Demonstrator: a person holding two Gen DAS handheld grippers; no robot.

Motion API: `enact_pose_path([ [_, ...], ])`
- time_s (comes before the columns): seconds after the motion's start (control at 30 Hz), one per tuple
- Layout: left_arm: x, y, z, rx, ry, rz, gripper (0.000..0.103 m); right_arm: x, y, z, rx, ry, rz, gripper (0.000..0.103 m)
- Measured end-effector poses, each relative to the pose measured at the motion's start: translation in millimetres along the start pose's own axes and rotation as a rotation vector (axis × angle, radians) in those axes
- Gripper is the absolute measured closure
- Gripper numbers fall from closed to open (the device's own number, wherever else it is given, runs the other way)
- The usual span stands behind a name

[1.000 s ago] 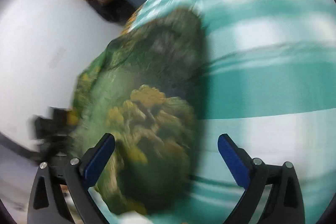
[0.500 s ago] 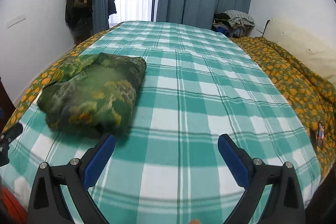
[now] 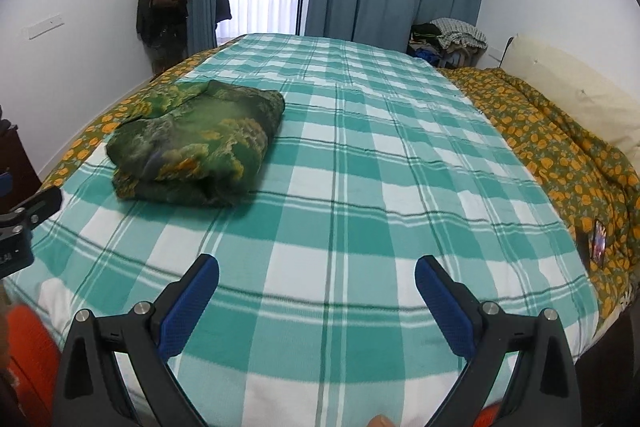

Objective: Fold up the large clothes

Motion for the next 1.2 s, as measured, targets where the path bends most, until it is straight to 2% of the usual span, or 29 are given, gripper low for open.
enact_pose_path([
  [0.2,-5.1,-11.6,13.2,-0.112,0.045,0.003,0.001,-11.2,10.5,26.5,0.051,0.021,0.007,0.003],
  [0.43,-0.6,-11.8,28.3,-0.042,0.011,-0.029,0.001,-6.6,19.8,52.7,0.058,0.003,0.022,0.003],
  [1.03,-2.9,-11.3,33.2,-0.065,0.029,0.005,0.001,-10.0,18.6,53.8,0.06,0.004,0.021,0.003],
  [1.2,-3.7,-14.8,33.2,-0.043,0.029,-0.001,0.001,-10.7,18.2,53.0,0.06,0.003,0.016,0.003],
])
Point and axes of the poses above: each gripper's, at about its wrist camera, not at the fingertips, and z roughly against the way its jaws point, y to its left, x to its top, the point moved 7 cm from there along -z, roughly the way its jaws point, and after that the axes turned 6 degrees about -z, right-handed, at the moved point
